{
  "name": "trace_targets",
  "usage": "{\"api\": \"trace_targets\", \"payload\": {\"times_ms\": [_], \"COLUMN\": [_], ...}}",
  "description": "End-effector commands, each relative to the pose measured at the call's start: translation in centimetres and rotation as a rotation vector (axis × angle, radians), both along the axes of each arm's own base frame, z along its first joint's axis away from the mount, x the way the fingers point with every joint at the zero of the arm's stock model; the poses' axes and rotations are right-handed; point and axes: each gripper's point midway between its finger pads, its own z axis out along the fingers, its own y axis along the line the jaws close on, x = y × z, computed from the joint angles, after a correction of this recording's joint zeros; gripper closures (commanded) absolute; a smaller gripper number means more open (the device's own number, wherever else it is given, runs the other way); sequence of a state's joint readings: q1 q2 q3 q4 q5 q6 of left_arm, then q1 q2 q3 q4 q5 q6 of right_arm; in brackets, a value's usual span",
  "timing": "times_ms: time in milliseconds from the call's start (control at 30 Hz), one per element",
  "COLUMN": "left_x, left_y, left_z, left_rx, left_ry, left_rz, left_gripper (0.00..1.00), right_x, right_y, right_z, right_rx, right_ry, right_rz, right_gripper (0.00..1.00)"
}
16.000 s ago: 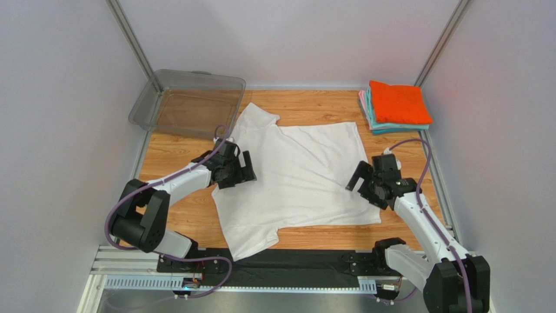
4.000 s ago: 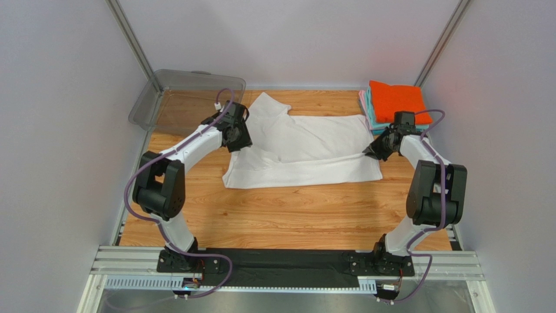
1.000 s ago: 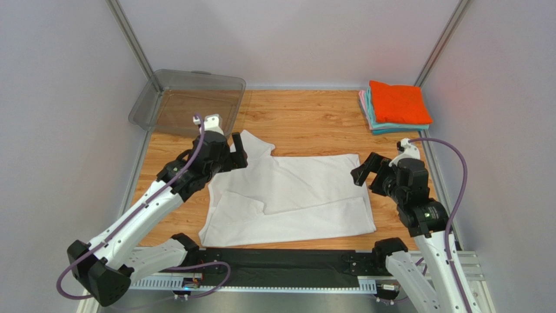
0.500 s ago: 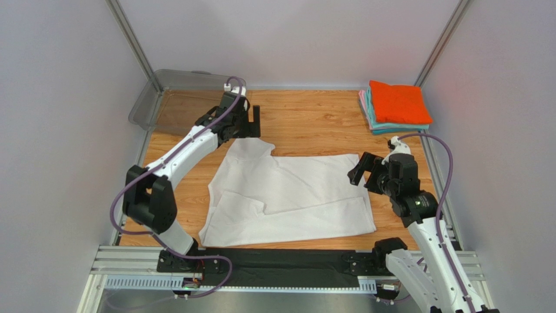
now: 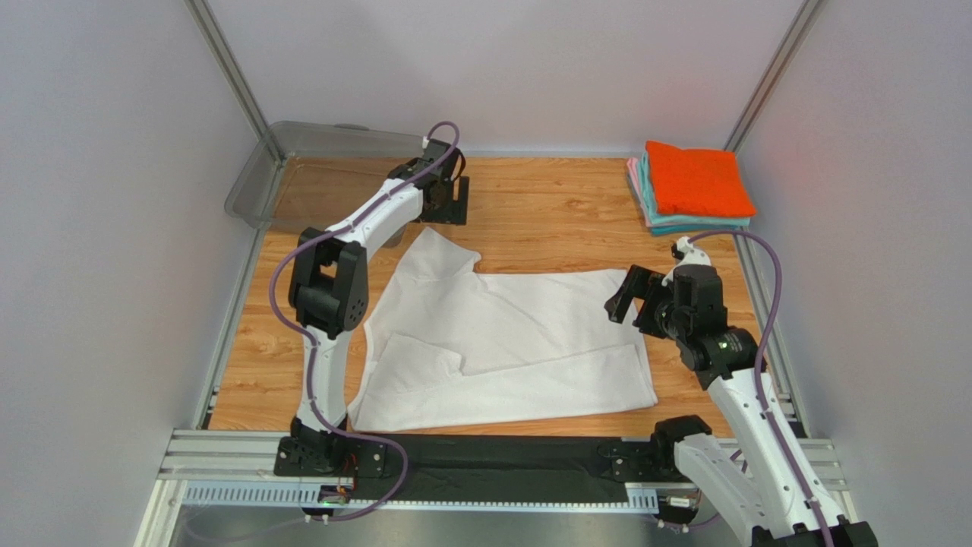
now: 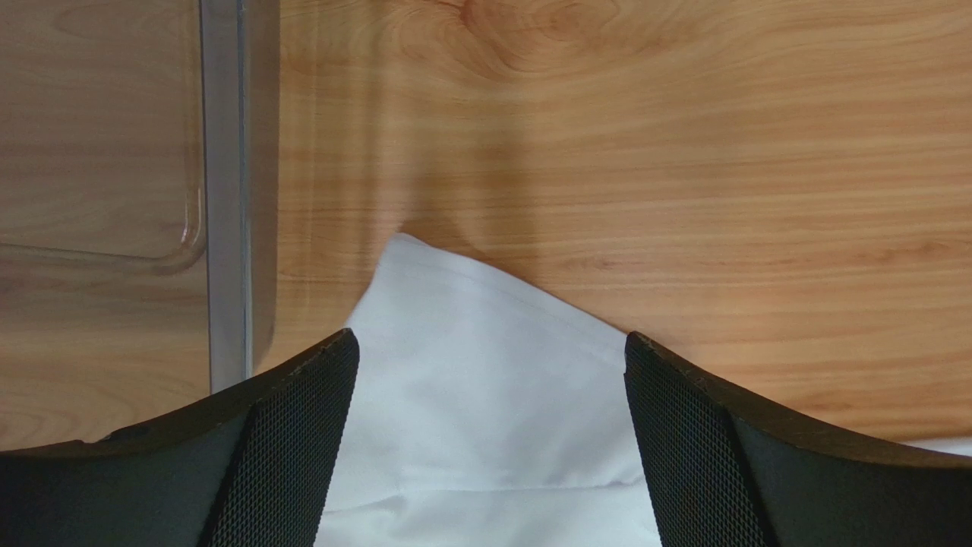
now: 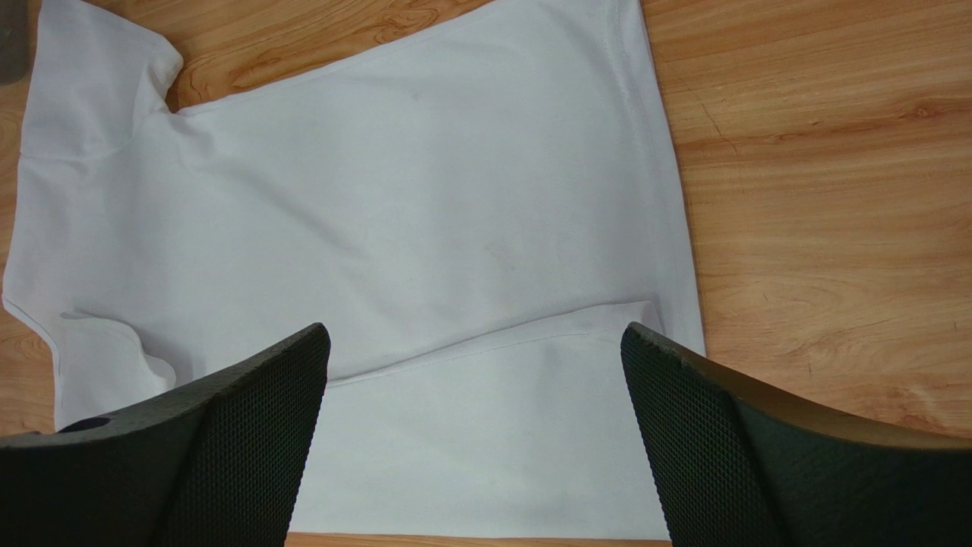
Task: Fold and stack the t-shirts
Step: Fold the tshirt
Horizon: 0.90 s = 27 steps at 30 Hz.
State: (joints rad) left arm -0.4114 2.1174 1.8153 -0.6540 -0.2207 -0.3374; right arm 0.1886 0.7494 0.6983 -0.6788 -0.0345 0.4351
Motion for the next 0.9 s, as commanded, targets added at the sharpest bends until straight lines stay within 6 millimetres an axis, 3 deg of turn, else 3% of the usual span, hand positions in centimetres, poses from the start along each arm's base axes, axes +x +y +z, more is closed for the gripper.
{"api": "trace_targets", "payload": {"times_ms": [0,200,633,867], "left_x": [0.3,1.7,3.3,3.1], "left_y": [2.0,1.8,3.3,2.8], "left_z": [-0.3,-2.0,-4.9,-6.2], "left_rx": [0.101,0.106,0.124,0.083], "left_ry": [0.027,0.051,0.076,0.114], "left_rz": [0.030,0.041,0.118,0.106], "left_gripper": [0.11,0.23,0.29,0.42], "right_x": [0.7,0.8,0.9,0.9], "right_y": [0.1,0.1,0.2,0.2], "right_z": [0.5,0.3,0.0,-0.2], "right_rx": [-0.009,-0.011,-0.009,-0.007], "right_ry": [-0.037,-0.034,-0.022,-0.017], "right_rz": [0.013,0.014,0.015,0.019], "right_gripper": [0.00,0.00,0.00,0.00]}}
